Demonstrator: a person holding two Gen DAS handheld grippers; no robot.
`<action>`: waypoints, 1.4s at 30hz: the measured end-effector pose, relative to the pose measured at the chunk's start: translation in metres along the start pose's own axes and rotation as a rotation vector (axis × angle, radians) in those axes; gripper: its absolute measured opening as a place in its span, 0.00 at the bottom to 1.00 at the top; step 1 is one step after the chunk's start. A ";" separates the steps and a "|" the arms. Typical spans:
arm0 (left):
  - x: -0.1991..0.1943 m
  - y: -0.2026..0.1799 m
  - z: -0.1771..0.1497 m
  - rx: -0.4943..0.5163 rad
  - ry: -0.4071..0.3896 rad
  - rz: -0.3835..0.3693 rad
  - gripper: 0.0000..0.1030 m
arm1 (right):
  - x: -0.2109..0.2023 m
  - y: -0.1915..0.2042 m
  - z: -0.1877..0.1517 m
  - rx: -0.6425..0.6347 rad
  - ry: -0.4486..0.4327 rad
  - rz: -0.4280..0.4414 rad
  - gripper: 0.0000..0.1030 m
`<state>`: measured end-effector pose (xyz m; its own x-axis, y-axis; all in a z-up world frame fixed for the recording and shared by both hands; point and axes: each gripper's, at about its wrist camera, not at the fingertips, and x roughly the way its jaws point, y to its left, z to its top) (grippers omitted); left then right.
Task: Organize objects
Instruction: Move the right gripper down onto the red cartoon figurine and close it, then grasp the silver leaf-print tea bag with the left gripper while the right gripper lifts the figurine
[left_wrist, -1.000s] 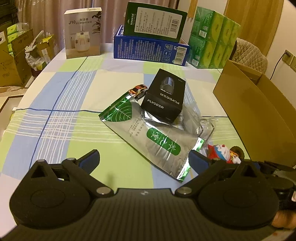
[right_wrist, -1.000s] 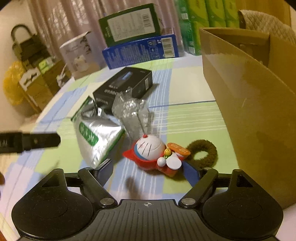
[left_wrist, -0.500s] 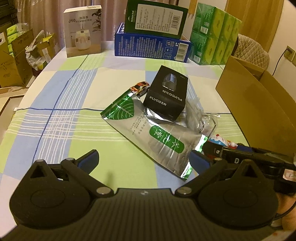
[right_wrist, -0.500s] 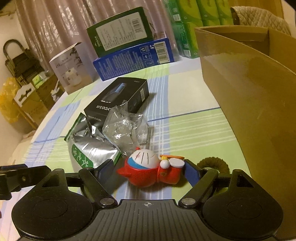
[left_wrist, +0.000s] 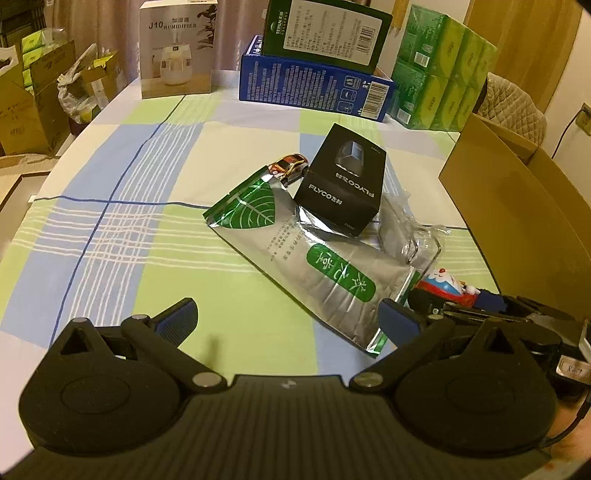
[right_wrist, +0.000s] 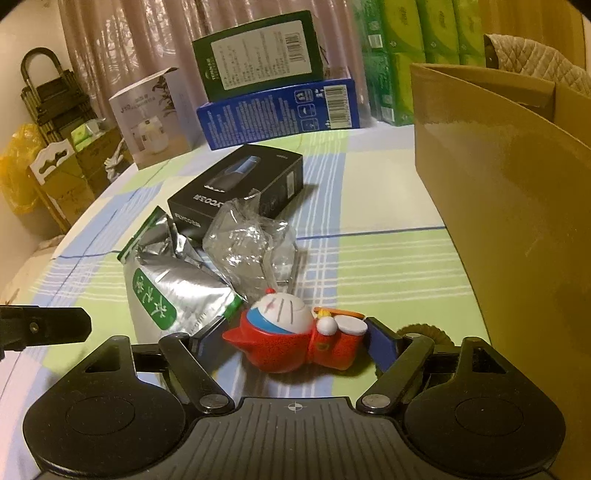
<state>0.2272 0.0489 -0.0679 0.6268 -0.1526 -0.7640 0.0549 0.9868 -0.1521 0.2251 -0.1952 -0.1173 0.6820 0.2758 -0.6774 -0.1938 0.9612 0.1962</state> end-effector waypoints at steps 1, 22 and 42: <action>0.000 0.000 0.000 -0.001 0.001 -0.002 0.99 | -0.001 0.000 -0.001 -0.005 0.002 -0.008 0.70; 0.003 0.006 0.002 -0.061 0.007 -0.004 0.99 | -0.011 0.012 -0.006 -0.083 0.004 0.028 0.69; 0.011 0.023 0.017 -0.139 -0.001 0.006 0.99 | -0.009 0.027 -0.004 -0.149 0.014 0.103 0.69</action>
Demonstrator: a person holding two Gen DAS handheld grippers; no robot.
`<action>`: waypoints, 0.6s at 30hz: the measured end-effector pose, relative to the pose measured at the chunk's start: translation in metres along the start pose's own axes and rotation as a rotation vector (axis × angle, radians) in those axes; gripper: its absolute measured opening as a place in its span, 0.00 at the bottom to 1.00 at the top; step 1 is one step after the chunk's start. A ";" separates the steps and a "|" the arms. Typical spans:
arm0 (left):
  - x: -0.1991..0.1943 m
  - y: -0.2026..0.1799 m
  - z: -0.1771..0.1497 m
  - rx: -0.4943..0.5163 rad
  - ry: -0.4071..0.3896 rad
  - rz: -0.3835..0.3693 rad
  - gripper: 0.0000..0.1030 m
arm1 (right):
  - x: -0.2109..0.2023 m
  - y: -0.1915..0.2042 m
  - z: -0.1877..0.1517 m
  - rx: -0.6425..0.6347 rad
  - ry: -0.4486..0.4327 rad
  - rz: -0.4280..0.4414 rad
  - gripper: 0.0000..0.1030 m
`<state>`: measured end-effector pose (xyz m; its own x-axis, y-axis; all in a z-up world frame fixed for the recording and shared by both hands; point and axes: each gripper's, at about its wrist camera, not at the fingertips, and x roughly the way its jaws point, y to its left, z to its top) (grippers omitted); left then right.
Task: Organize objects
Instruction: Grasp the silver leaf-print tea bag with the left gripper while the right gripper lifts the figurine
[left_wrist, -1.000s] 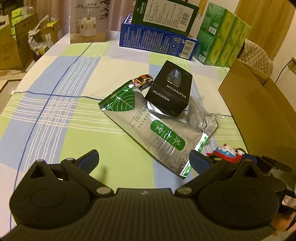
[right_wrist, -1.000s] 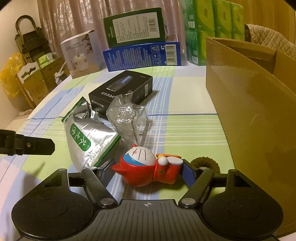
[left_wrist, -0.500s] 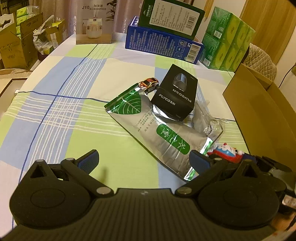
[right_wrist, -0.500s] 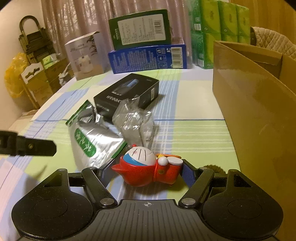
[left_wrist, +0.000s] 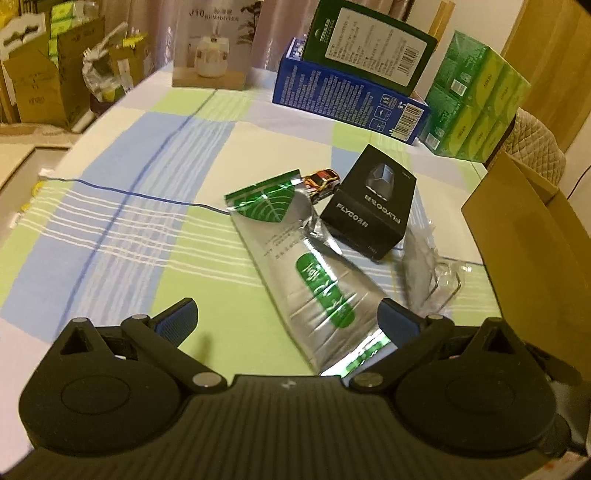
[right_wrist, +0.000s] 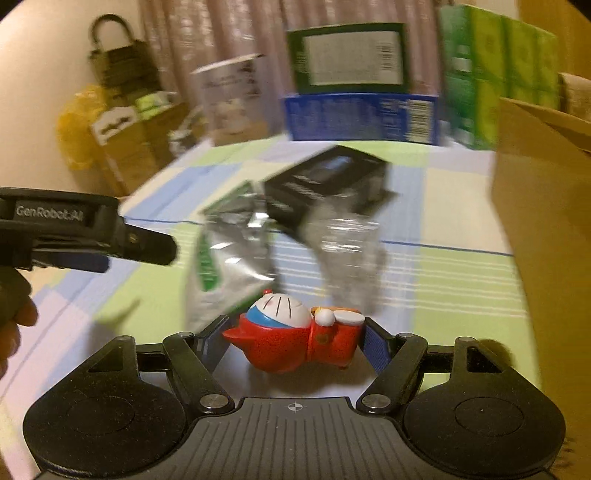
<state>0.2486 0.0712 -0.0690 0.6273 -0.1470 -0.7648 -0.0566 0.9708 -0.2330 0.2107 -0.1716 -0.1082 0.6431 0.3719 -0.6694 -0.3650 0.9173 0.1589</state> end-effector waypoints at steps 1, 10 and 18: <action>0.005 -0.002 0.003 -0.005 0.005 -0.002 0.99 | -0.002 -0.004 0.001 0.008 0.001 -0.014 0.69; 0.060 -0.029 0.016 -0.029 0.071 -0.025 0.97 | -0.016 -0.017 0.005 0.007 -0.020 -0.059 0.69; 0.059 -0.018 0.007 0.005 0.128 -0.025 0.74 | -0.021 -0.019 0.001 0.004 -0.007 -0.058 0.69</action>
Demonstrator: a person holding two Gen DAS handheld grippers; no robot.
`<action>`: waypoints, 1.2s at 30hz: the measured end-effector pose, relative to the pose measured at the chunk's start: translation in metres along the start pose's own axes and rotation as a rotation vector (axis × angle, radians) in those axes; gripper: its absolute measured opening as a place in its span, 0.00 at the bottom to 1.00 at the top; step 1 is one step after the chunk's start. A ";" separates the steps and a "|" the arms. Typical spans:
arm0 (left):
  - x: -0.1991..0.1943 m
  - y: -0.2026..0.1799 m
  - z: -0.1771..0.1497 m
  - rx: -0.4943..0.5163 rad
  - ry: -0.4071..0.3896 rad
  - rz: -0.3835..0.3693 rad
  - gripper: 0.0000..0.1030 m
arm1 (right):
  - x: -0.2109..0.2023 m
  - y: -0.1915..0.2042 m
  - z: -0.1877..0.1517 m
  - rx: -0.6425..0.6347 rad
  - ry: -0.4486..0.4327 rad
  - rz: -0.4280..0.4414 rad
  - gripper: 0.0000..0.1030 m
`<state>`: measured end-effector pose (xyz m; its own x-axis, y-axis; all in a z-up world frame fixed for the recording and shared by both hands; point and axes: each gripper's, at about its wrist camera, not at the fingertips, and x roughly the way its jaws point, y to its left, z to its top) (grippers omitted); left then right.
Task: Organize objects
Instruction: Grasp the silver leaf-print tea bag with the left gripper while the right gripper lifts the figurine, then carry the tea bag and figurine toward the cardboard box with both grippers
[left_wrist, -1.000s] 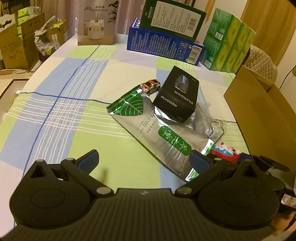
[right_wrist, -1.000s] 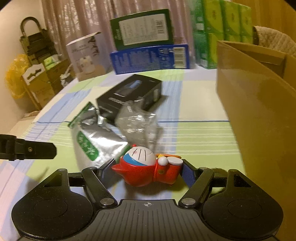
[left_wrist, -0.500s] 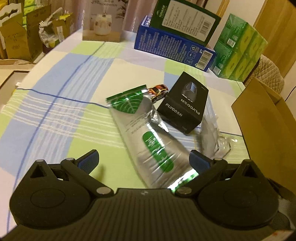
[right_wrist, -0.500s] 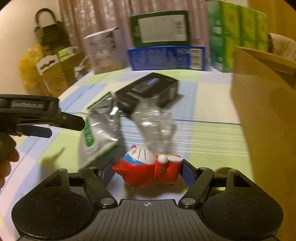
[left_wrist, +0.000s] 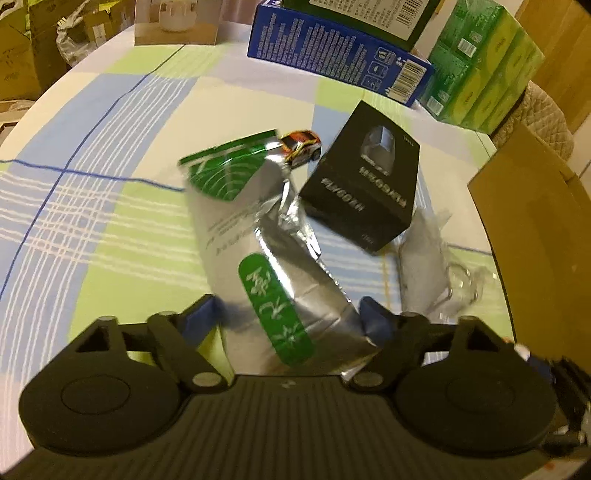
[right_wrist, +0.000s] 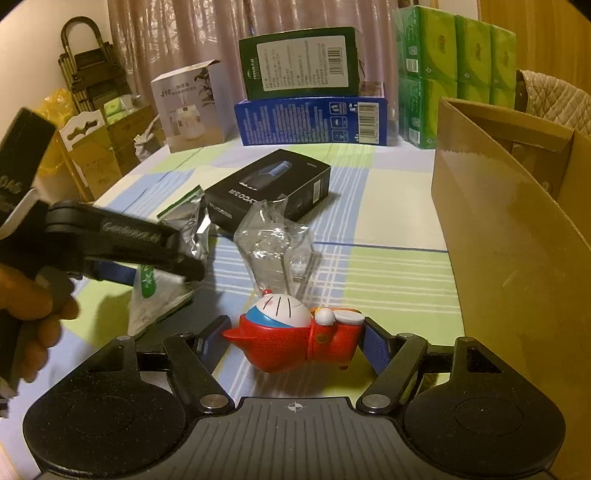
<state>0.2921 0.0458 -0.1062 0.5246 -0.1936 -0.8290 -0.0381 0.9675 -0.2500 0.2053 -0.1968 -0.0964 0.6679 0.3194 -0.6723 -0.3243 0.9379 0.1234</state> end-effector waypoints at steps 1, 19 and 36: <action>-0.004 0.004 -0.003 0.001 0.010 -0.004 0.71 | -0.002 0.000 0.000 0.000 0.000 0.003 0.69; -0.072 0.039 -0.068 0.014 0.062 0.029 0.82 | -0.045 0.020 -0.040 -0.011 0.062 0.053 0.69; -0.046 0.018 -0.055 0.194 0.089 0.102 0.64 | -0.034 0.019 -0.041 -0.032 0.061 0.048 0.69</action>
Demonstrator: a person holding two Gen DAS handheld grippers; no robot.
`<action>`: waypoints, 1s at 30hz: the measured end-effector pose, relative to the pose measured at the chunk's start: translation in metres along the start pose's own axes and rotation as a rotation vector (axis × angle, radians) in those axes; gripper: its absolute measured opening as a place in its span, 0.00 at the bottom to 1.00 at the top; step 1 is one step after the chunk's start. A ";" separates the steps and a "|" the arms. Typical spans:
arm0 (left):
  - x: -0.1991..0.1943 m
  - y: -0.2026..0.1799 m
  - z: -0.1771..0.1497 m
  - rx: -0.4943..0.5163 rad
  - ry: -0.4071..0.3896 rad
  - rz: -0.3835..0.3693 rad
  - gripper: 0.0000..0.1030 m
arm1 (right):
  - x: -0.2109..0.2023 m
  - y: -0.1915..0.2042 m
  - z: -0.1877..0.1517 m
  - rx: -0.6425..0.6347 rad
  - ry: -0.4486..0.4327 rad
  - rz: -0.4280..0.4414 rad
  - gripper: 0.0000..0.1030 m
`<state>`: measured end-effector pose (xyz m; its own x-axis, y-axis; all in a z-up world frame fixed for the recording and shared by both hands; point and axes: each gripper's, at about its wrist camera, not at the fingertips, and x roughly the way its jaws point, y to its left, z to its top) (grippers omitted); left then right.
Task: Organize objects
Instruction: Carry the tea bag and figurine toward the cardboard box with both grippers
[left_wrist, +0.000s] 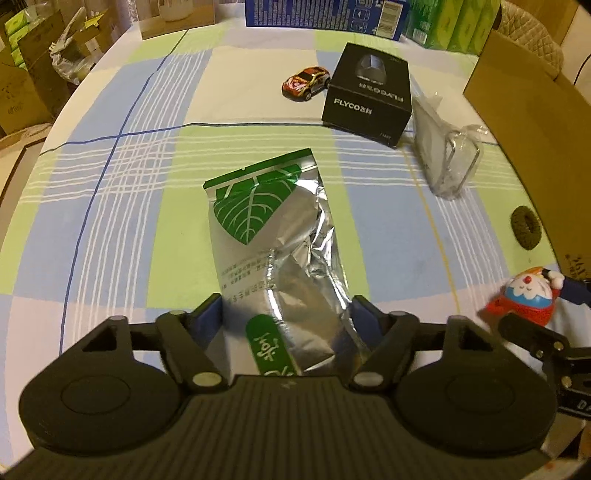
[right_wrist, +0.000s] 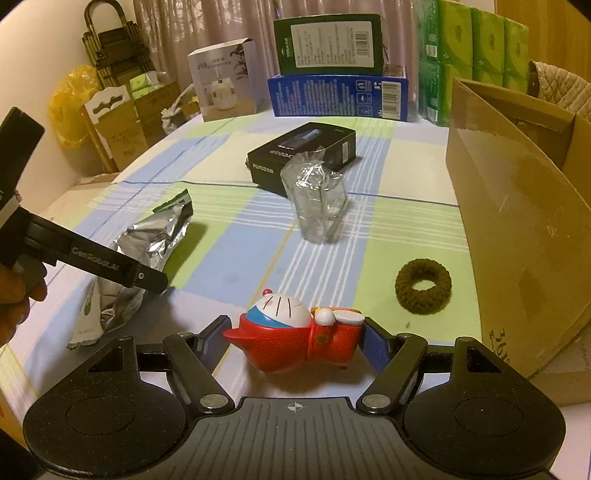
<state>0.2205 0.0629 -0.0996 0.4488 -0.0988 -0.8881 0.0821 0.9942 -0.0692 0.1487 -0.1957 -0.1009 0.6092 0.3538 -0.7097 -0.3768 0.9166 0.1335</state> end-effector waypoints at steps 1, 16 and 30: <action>-0.002 0.002 0.000 -0.006 -0.005 -0.012 0.58 | 0.000 -0.001 0.000 0.002 -0.002 0.001 0.69; -0.005 -0.002 -0.009 0.042 0.014 0.000 0.61 | 0.000 -0.002 0.003 0.021 -0.008 0.009 0.69; -0.035 -0.016 -0.028 0.021 -0.036 -0.051 0.46 | -0.019 -0.001 0.002 0.026 -0.052 -0.004 0.69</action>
<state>0.1782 0.0512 -0.0799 0.4750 -0.1511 -0.8669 0.1243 0.9868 -0.1039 0.1390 -0.2032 -0.0868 0.6465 0.3588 -0.6733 -0.3566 0.9223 0.1491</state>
